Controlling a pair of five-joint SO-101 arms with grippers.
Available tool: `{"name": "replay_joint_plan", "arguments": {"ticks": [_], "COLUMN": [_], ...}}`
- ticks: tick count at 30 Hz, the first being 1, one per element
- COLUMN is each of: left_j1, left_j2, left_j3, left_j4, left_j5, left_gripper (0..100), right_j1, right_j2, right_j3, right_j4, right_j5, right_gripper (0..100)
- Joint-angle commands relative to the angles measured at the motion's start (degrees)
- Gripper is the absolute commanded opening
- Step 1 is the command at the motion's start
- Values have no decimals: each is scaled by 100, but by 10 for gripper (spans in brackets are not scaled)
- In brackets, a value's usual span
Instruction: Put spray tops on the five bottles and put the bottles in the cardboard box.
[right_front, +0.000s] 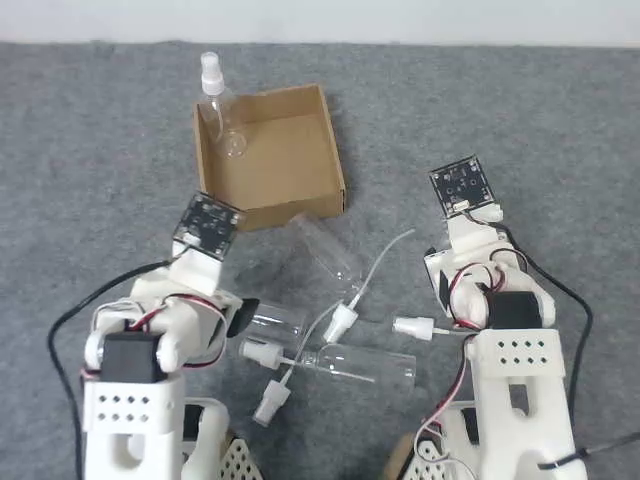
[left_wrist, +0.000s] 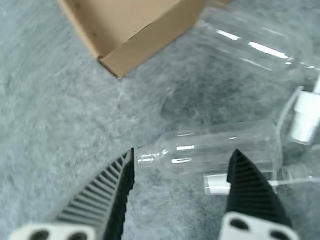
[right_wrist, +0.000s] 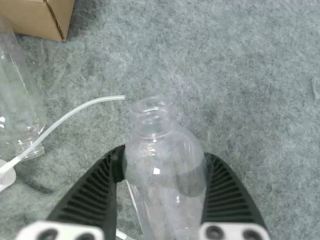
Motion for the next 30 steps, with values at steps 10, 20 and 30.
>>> {"name": "replay_joint_plan", "arguments": {"ticks": [10,20,30], "left_j1": [695,695,703], "left_j2": [141,431,2066], "left_j3": [101,136,-92], "left_j4": [-149,-132,-229], "left_j5": [-255,-545,-571], "left_gripper": [280,263,228], "right_j1": [66,66,66], "right_j2": [-154,-154,-154], "right_j3": [-105,-105,-105], "right_j4": [-136,-136,-136], "right_j5": [-35,-35,-35], "right_gripper": [76,76,76]}}
